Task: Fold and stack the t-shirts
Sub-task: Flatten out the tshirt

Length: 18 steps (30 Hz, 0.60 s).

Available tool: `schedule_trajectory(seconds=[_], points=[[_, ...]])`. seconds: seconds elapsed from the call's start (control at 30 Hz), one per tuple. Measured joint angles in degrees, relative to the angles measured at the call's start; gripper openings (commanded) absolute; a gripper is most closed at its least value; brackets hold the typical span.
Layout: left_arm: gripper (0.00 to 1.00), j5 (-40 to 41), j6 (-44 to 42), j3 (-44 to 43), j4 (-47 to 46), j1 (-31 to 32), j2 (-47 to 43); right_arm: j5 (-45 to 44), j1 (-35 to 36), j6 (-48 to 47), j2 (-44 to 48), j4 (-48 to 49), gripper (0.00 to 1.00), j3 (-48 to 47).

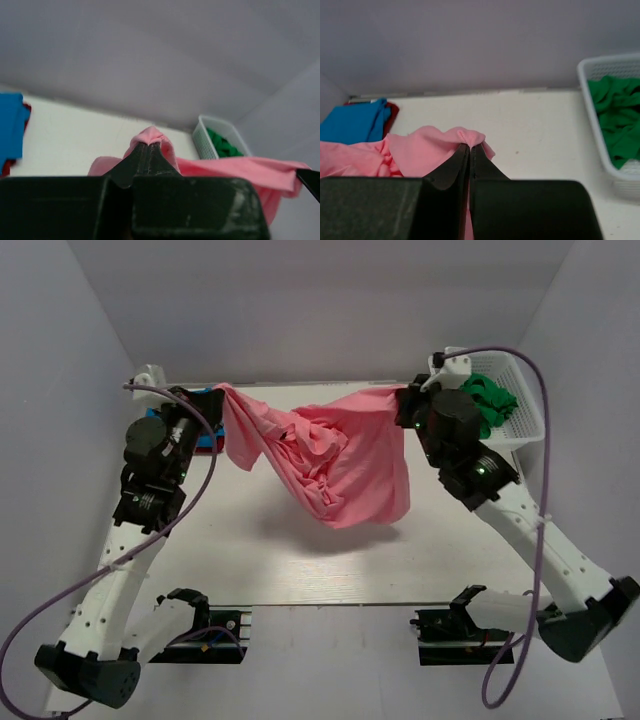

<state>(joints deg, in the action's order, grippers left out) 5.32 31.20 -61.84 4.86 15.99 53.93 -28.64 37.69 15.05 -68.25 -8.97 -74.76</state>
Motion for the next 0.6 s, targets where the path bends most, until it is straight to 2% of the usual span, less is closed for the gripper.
schedule_trajectory(seconds=[0.13,0.33,0.6], points=[[0.00,4.22,-2.08,-3.85,-0.59,0.00,-1.42,-5.01,-0.09,-4.52,5.73,0.26,0.00,-1.60],[0.00,11.41,-3.91,-4.02,1.14,-0.02,-4.85,-13.29,-0.09,-12.15,13.22,2.43,0.00,-1.64],[0.00,18.95,-5.51,-4.31,4.83,-0.07,-11.30,-17.90,-0.07,-17.62,19.23,3.21,0.00,-1.64]])
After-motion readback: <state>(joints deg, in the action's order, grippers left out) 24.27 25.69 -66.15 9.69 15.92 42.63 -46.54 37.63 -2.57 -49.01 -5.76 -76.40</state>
